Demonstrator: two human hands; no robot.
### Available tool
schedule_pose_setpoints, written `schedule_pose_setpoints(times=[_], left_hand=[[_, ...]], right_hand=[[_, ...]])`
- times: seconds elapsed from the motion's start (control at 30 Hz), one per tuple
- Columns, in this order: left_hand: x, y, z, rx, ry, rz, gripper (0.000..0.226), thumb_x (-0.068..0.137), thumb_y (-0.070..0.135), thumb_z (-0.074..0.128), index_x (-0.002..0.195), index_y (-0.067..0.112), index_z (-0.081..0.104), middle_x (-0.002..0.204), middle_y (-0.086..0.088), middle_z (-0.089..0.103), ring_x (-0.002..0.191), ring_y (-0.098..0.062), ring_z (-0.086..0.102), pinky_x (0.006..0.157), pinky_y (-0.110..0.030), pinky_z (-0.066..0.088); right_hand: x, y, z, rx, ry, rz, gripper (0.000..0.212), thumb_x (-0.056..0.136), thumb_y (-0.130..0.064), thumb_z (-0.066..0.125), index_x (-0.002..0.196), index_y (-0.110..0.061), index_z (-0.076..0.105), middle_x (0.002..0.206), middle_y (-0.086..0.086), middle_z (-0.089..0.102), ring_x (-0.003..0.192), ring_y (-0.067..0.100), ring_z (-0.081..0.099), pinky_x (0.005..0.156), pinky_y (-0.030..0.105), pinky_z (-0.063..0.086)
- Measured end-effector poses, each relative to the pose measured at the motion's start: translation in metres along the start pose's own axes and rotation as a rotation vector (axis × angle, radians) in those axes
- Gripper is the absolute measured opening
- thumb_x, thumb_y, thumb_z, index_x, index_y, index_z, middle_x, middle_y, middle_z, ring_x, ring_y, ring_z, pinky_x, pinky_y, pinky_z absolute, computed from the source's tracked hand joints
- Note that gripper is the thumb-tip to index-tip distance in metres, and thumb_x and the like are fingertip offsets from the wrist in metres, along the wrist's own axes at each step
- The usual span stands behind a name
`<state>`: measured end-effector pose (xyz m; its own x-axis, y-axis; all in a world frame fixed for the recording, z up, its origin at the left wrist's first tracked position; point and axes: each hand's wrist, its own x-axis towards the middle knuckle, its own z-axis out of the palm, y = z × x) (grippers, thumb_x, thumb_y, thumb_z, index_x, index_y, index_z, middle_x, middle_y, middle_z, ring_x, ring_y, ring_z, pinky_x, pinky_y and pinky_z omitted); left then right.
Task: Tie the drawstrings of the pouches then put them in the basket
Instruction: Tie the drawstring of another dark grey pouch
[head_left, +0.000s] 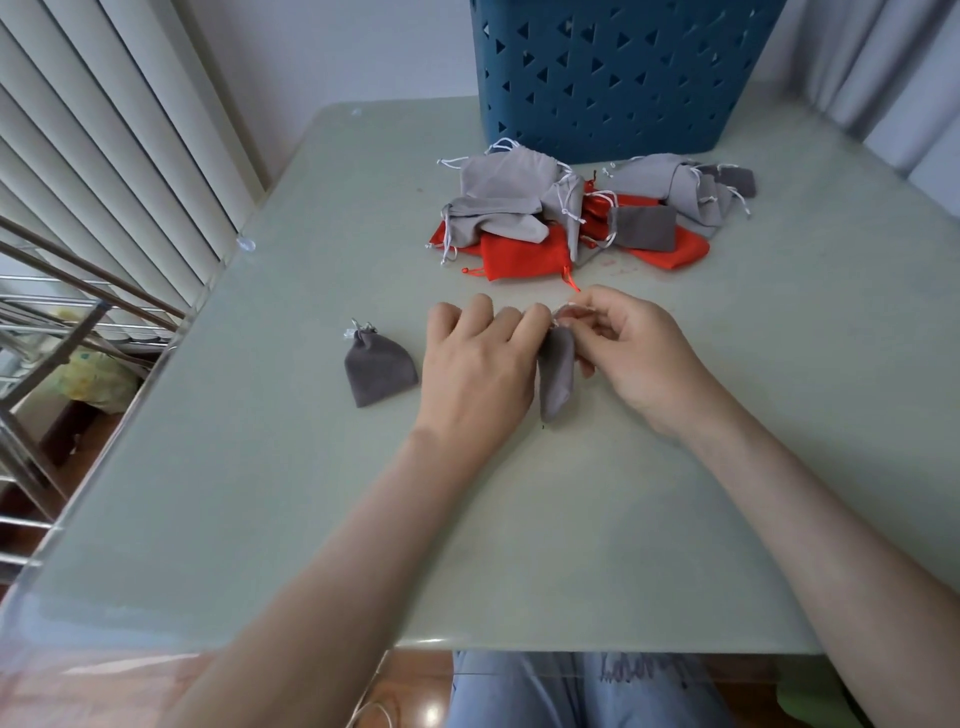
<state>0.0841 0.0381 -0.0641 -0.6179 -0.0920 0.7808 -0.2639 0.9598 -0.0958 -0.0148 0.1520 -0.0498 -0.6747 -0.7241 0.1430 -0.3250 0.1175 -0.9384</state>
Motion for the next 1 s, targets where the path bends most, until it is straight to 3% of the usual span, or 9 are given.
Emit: schedule_pose_setpoints(times=[0.13, 0.3, 0.4, 0.5, 0.6, 0.7, 0.8, 0.93, 1.0], left_hand=[[-0.001, -0.001, -0.001, -0.052, -0.081, 0.041, 0.018, 0.082, 0.01, 0.052, 0.065, 0.014, 0.048, 0.049, 0.002, 0.044, 0.056, -0.025, 0.043, 0.062, -0.031, 0.021], [-0.003, -0.004, 0.0, -0.185, -0.124, 0.02, 0.02, 0.084, 0.016, 0.046, 0.064, 0.013, 0.045, 0.047, 0.002, 0.043, 0.055, -0.025, 0.042, 0.062, -0.033, 0.019], [-0.001, -0.003, -0.002, -0.408, -0.14, -0.164, 0.021, 0.084, 0.018, 0.04, 0.065, 0.011, 0.047, 0.051, 0.002, 0.039, 0.056, -0.016, 0.033, 0.063, -0.034, 0.022], [0.002, 0.001, -0.008, -0.664, -0.164, -0.338, 0.016, 0.083, 0.023, 0.037, 0.069, 0.02, 0.042, 0.056, 0.014, 0.034, 0.057, -0.007, 0.031, 0.067, -0.03, 0.025], [0.003, 0.004, -0.013, -0.774, -0.17, -0.42, 0.019, 0.085, 0.024, 0.038, 0.067, 0.03, 0.035, 0.055, 0.011, 0.036, 0.057, -0.001, 0.038, 0.072, -0.025, 0.028], [0.003, 0.001, -0.013, -0.799, -0.224, -0.453, 0.027, 0.088, 0.018, 0.043, 0.067, 0.033, 0.036, 0.057, 0.012, 0.04, 0.062, 0.0, 0.039, 0.076, -0.021, 0.028], [0.002, -0.003, -0.006, -0.698, -0.289, -0.46, 0.019, 0.089, 0.029, 0.043, 0.07, 0.031, 0.047, 0.066, 0.012, 0.044, 0.075, -0.007, 0.039, 0.073, -0.028, 0.025], [0.0, -0.007, -0.002, -0.539, -0.292, -0.468, 0.038, 0.085, 0.043, 0.033, 0.08, 0.016, 0.06, 0.086, 0.001, 0.059, 0.085, -0.023, 0.05, 0.077, -0.034, 0.032], [0.004, -0.007, -0.007, -0.56, -0.347, -0.479, 0.034, 0.088, 0.04, 0.035, 0.081, 0.014, 0.056, 0.084, -0.003, 0.063, 0.083, -0.028, 0.055, 0.076, -0.038, 0.039]], right_hand=[[0.0, 0.005, -0.001, -0.171, 0.009, -0.021, 0.008, 0.089, -0.01, 0.058, 0.087, -0.003, 0.061, 0.08, 0.01, 0.066, 0.067, 0.013, 0.053, 0.067, 0.033, 0.046], [-0.001, 0.003, -0.002, -0.175, -0.015, -0.034, 0.014, 0.087, -0.008, 0.059, 0.079, -0.019, 0.062, 0.071, -0.007, 0.061, 0.063, 0.005, 0.052, 0.065, 0.016, 0.039], [0.001, 0.002, -0.001, -0.163, 0.036, -0.04, 0.016, 0.086, -0.008, 0.06, 0.077, -0.021, 0.06, 0.071, -0.006, 0.059, 0.062, 0.007, 0.05, 0.065, 0.018, 0.041], [0.002, 0.001, 0.0, -0.076, 0.057, -0.039, 0.015, 0.087, -0.007, 0.061, 0.077, -0.018, 0.06, 0.073, 0.001, 0.059, 0.064, 0.011, 0.051, 0.066, 0.024, 0.045], [-0.001, -0.004, 0.0, 0.068, 0.037, -0.025, 0.016, 0.089, -0.002, 0.059, 0.079, -0.014, 0.06, 0.076, 0.008, 0.059, 0.066, 0.011, 0.051, 0.06, 0.016, 0.044], [-0.002, -0.004, -0.003, 0.13, -0.023, 0.034, 0.016, 0.092, -0.002, 0.054, 0.081, -0.012, 0.06, 0.073, 0.006, 0.06, 0.06, 0.008, 0.053, 0.052, 0.019, 0.044], [0.0, -0.005, -0.007, 0.199, -0.1, 0.098, 0.018, 0.096, -0.004, 0.048, 0.085, -0.011, 0.06, 0.072, 0.002, 0.064, 0.059, 0.009, 0.06, 0.051, 0.023, 0.046], [0.0, -0.009, -0.007, 0.248, -0.161, 0.131, 0.009, 0.095, -0.016, 0.053, 0.099, -0.019, 0.06, 0.08, -0.007, 0.068, 0.074, 0.013, 0.064, 0.069, 0.03, 0.049], [-0.002, -0.011, -0.005, 0.182, -0.206, 0.121, 0.022, 0.088, -0.016, 0.063, 0.108, -0.023, 0.056, 0.088, -0.008, 0.067, 0.081, 0.013, 0.062, 0.078, 0.029, 0.048]])
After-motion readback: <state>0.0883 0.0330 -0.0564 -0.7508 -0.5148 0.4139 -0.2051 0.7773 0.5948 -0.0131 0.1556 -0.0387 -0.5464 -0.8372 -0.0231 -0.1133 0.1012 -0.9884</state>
